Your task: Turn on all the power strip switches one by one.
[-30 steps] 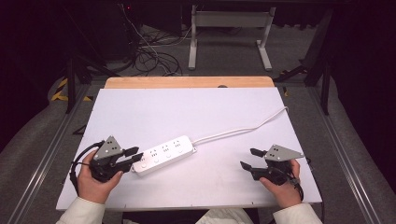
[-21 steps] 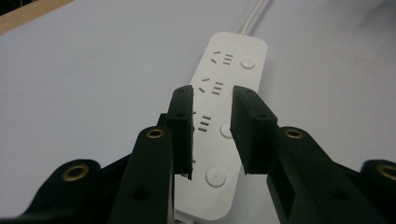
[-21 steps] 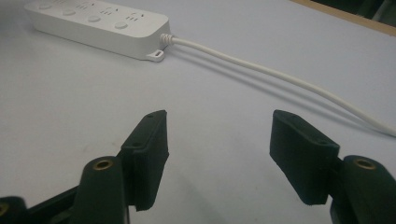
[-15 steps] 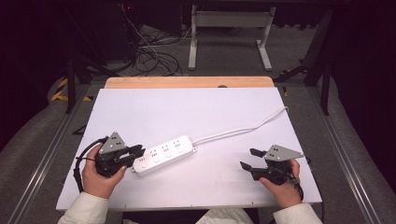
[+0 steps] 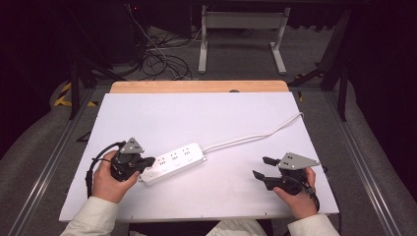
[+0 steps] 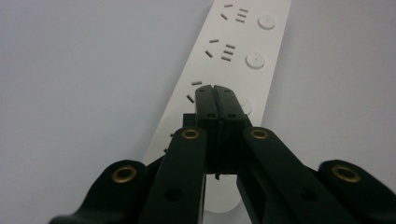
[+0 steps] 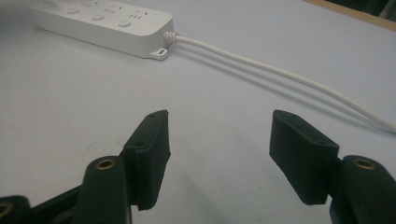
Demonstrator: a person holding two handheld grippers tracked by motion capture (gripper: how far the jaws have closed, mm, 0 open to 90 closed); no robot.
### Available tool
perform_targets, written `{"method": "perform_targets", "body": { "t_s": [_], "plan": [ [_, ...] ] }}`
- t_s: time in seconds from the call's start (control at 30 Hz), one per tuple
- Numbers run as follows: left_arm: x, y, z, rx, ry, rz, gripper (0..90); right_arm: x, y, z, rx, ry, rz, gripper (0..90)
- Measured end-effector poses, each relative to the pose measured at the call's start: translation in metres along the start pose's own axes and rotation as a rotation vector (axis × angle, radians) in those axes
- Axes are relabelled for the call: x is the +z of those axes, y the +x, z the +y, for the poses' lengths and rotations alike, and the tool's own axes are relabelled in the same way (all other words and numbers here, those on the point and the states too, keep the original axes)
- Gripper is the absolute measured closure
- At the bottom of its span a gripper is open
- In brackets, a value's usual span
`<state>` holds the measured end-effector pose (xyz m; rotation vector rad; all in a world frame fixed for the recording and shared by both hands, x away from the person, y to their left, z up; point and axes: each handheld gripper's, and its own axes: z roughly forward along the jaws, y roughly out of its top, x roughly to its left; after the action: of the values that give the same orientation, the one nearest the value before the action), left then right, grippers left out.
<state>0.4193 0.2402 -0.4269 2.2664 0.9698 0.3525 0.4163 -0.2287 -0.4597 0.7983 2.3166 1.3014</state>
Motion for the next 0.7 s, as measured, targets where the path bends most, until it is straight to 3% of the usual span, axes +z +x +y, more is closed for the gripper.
{"method": "perform_targets", "body": {
  "t_s": [0.3,0.7],
  "plan": [
    [0.0059,-0.0034,0.0028,0.033,0.115,0.005,89.8,0.0007,0.0001,0.0001,0.002,0.005,0.0,38.7],
    [0.0088,-0.0067,0.0039,0.057,0.179,0.011,89.8,0.0008,-0.0003,-0.0001,0.004,0.005,0.003,38.7]
  ]
}}
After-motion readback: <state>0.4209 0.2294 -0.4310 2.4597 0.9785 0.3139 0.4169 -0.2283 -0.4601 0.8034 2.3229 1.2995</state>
